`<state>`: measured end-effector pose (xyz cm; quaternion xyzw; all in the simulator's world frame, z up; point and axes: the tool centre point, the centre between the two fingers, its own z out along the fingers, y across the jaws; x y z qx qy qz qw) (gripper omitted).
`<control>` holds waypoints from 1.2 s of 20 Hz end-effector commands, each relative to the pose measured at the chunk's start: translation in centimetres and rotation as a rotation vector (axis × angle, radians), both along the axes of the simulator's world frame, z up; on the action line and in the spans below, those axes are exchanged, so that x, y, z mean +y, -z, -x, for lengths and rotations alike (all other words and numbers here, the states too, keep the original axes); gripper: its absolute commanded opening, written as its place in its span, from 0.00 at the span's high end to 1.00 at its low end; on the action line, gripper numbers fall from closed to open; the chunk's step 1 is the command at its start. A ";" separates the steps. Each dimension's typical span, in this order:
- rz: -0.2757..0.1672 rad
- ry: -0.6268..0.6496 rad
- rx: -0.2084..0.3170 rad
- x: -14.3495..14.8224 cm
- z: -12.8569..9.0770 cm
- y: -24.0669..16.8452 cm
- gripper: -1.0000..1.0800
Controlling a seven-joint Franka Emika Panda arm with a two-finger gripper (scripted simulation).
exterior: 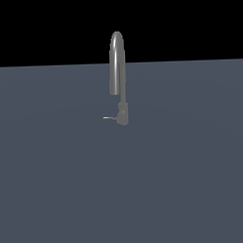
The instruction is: Turn on the faucet by rotating a designated handle.
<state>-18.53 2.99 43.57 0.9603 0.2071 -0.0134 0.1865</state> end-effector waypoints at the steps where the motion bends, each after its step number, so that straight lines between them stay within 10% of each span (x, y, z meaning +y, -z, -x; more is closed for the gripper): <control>1: 0.072 -0.078 0.004 0.7 -1.1 1.2 1.00; 24: 0.563 -0.601 0.024 4.7 -7.2 11.3 1.00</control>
